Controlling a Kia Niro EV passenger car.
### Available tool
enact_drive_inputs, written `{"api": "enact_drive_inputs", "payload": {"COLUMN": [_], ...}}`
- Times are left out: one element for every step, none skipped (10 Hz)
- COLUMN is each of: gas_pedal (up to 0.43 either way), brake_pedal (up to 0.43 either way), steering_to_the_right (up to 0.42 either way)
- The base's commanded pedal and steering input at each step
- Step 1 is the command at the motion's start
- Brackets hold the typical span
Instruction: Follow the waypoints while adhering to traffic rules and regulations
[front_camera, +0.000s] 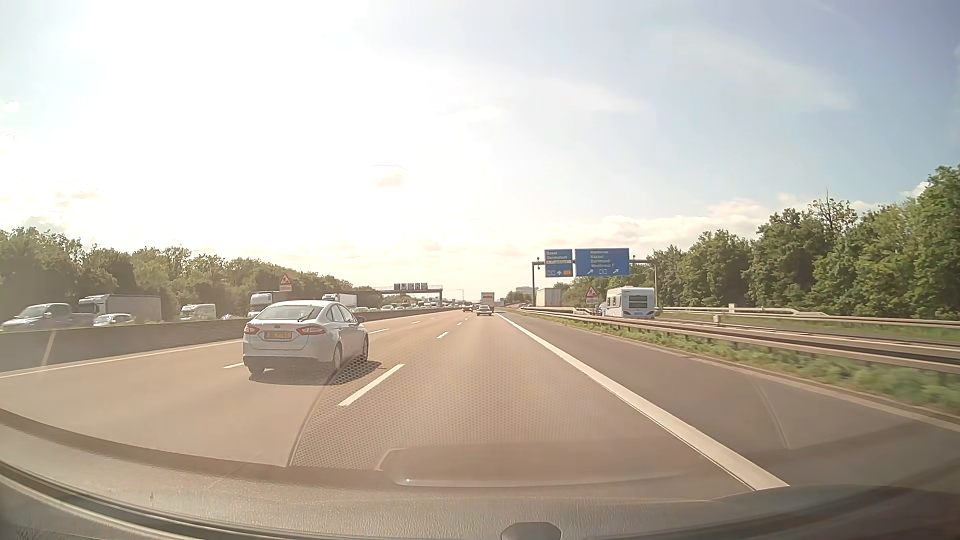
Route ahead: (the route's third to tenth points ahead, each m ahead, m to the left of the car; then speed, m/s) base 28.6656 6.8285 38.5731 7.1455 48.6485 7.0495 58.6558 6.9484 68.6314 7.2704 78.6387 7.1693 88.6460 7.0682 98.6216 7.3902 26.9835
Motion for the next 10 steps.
{"api": "enact_drive_inputs", "payload": {"gas_pedal": [0.118,0.059,0.059,0.059,0.059,0.059,0.059,0.059,0.059,0.059], "brake_pedal": [0.000,0.000,0.000,0.000,0.000,0.000,0.000,0.000,0.000,0.000], "steering_to_the_right": [-0.002,-0.002,-0.002,-0.002,-0.002,-0.002,-0.002,-0.002,-0.001,-0.001]}}
